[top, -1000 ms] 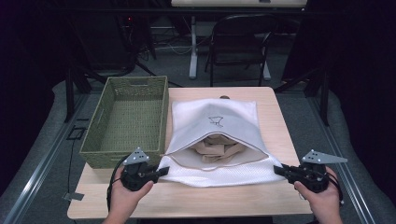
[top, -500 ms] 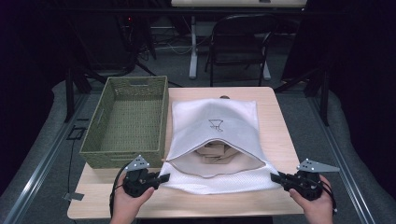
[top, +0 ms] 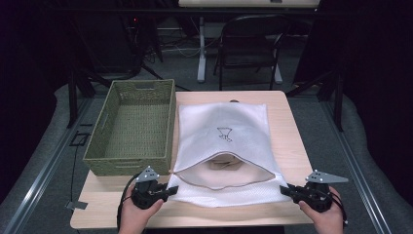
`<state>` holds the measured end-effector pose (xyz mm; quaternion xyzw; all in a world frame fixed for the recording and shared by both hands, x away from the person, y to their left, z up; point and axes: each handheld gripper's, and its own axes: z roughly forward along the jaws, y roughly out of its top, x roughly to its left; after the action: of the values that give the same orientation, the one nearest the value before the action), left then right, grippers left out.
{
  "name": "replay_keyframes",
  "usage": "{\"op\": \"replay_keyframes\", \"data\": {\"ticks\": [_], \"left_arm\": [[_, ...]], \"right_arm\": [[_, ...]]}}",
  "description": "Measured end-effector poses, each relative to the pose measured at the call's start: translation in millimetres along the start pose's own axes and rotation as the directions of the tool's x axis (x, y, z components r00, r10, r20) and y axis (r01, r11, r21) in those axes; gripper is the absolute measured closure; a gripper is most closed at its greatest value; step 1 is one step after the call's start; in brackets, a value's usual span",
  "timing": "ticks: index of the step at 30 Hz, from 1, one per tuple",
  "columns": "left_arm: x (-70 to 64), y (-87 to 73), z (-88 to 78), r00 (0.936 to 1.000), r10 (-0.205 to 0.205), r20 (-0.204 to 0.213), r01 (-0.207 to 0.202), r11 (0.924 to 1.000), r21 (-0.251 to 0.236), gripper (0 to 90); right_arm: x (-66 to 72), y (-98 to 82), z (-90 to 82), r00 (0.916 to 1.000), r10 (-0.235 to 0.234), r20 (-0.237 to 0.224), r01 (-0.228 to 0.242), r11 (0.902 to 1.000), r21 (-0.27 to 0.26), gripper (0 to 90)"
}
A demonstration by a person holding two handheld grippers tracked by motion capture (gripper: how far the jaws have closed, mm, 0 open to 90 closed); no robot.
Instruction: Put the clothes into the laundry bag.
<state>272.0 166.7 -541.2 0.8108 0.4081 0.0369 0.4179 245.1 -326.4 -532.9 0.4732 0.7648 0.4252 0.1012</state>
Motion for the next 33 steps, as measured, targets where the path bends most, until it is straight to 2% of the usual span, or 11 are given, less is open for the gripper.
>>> {"op": "replay_keyframes", "data": {"ticks": [4,10,13,14,20,23,28,30,33], "left_arm": [[0.3,-1.0,2.3,0.9999,-0.015,0.0,0.015,0.9999,-0.007,63.4],[-0.3,-1.2,4.9,0.9998,-0.02,-0.003,0.02,0.9997,-0.017,50.6],[-0.2,-1.2,5.1,0.9997,-0.002,-0.023,0.002,0.9998,-0.021,44.6],[-0.7,-1.1,4.9,0.9997,-0.005,-0.025,0.005,0.9997,-0.024,43.2],[-4.3,1.5,0.8,0.9986,0.013,-0.051,-0.015,0.9988,-0.046,41.4],[-5.2,4.5,-4.3,0.999,0.018,-0.041,-0.021,0.9985,-0.051,41.5],[-7.0,10.4,-11.5,0.999,0.02,-0.04,-0.023,0.9974,-0.068,42.3],[-8.2,15.4,-14.5,0.9988,0.028,-0.041,-0.031,0.9971,-0.07,43.1],[-10.2,23.7,-16.8,0.9984,0.038,-0.042,-0.041,0.9967,-0.071,44.5]], "right_arm": [[-0.1,-2.3,3.4,1.0,0.005,-0.001,-0.005,1.0,0.003,70.9],[-1.0,-4.0,6.8,0.9997,0.022,-0.009,-0.023,0.9991,-0.036,52.8],[-2.5,-4.9,8.6,0.9999,-0.007,0.013,0.007,0.9993,-0.037,45.6],[-2.5,-4.7,8.6,0.9997,-0.021,0.016,0.021,0.9991,-0.037,44.9],[-0.4,-2.8,6.1,0.9987,-0.037,0.036,0.039,0.9974,-0.061,42.8],[-1.2,-1.0,1.1,0.9972,-0.048,0.057,0.052,0.9955,-0.079,41.3],[0.4,3.3,-7.4,0.9971,-0.043,0.063,0.05,0.9924,-0.112,40.8],[2.7,6.9,-8.8,0.998,-0.037,0.052,0.043,0.9911,-0.126,42.9],[6.5,13.2,-10.2,0.9984,-0.049,0.029,0.052,0.9921,-0.114,46.8]]}}
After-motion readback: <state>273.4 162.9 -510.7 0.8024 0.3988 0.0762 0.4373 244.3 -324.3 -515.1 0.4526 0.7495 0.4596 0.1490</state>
